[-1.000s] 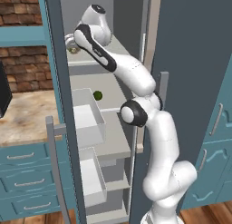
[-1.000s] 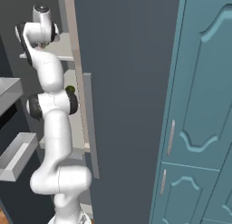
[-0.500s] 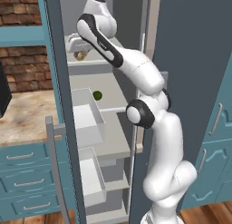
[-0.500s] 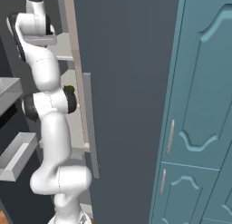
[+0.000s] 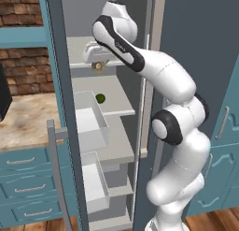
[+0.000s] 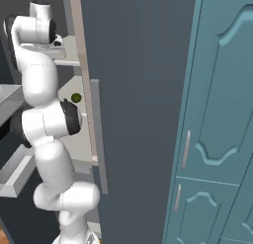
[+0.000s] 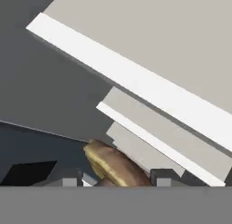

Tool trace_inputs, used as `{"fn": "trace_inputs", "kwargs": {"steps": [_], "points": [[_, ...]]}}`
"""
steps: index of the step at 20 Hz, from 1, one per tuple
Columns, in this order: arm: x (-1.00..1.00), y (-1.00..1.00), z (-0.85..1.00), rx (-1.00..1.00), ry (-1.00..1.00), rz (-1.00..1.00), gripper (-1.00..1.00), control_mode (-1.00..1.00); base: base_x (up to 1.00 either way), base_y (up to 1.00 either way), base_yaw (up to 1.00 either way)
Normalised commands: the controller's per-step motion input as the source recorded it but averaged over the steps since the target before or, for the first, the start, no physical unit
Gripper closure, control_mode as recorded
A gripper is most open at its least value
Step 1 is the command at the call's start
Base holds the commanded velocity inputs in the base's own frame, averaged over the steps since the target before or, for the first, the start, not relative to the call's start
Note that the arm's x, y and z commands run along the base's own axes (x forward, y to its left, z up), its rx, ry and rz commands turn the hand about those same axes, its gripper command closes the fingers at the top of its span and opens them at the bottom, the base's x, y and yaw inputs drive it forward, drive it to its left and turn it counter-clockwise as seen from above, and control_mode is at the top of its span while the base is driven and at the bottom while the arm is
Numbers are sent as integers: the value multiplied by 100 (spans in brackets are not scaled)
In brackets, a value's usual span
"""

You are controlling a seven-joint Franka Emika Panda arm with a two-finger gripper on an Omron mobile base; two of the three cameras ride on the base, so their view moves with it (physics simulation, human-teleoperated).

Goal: Take the lime and mushroom out of the freezer and place them in the tupperware container on the counter. Then put the tupperware containing the vegetables back in the freezer.

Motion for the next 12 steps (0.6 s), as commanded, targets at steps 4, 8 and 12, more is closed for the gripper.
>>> {"fn": "trace_inputs", "kwargs": {"steps": [4,8,12], "points": [[-100,-46,-19,4,-12,-1,100,-100,0,0,0],[-100,-21,0,0,-17,0,100,-100,0,0,0],[-100,-15,6,0,-14,0,100,-100,0,0,0]]}}
